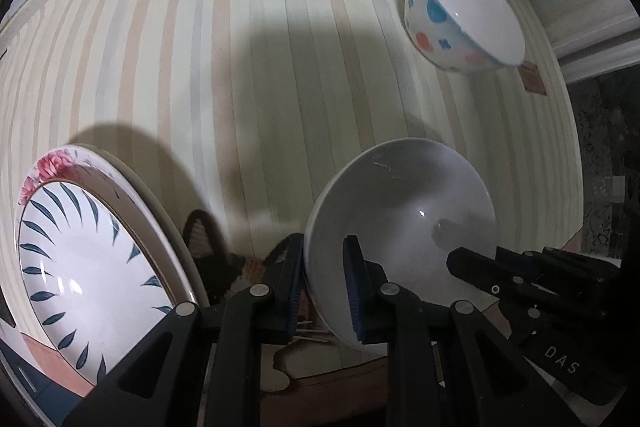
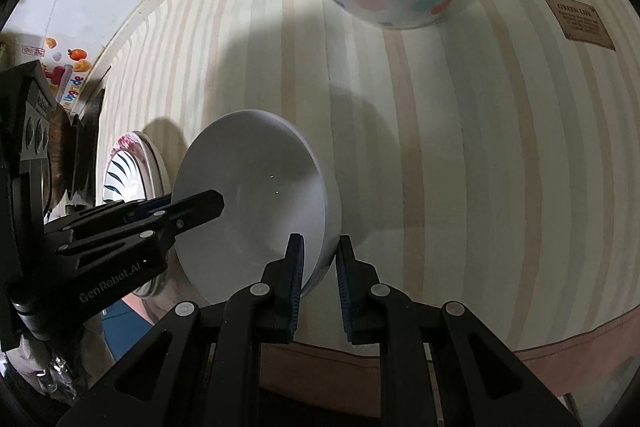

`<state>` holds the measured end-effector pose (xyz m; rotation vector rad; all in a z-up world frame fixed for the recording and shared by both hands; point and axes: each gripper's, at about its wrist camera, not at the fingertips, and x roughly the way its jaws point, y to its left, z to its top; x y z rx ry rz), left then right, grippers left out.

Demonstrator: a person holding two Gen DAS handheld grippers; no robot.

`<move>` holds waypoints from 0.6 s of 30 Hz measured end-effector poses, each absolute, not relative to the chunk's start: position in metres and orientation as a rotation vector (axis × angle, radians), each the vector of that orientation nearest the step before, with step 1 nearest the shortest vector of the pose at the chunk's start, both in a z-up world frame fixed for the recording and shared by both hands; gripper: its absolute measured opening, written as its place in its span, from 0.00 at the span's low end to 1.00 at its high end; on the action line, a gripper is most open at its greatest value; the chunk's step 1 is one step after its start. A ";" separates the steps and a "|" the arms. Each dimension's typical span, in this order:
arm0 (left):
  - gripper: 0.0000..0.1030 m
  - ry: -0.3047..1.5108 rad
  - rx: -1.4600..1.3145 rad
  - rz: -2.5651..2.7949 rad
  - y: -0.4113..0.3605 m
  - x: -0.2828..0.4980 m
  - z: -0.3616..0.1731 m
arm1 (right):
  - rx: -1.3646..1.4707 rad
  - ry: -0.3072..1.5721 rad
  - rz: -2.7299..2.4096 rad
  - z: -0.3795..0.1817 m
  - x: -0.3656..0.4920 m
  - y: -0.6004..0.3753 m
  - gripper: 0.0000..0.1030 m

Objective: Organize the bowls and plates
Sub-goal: 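Carry the gripped white bowl with both grippers to the blue-rim bowl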

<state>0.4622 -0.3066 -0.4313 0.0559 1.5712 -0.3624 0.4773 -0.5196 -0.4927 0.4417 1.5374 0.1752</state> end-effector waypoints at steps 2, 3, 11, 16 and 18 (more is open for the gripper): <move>0.17 1.570 0.069 -0.361 -0.311 0.460 -0.433 | 0.432 1.538 0.174 -0.493 0.477 -0.520 0.18; 0.17 1.566 0.074 -0.360 -0.312 0.460 -0.433 | 0.430 1.539 0.175 -0.493 0.477 -0.519 0.18; 0.18 1.565 0.101 -0.324 -0.320 0.465 -0.413 | 0.496 1.587 0.213 -0.491 0.486 -0.533 0.18; 0.30 1.467 0.047 -0.338 -0.324 0.492 -0.365 | 0.572 1.517 0.204 -0.459 0.500 -0.576 0.37; 0.35 1.433 0.025 -0.359 -0.335 0.514 -0.353 | 0.615 1.464 0.186 -0.445 0.512 -0.596 0.49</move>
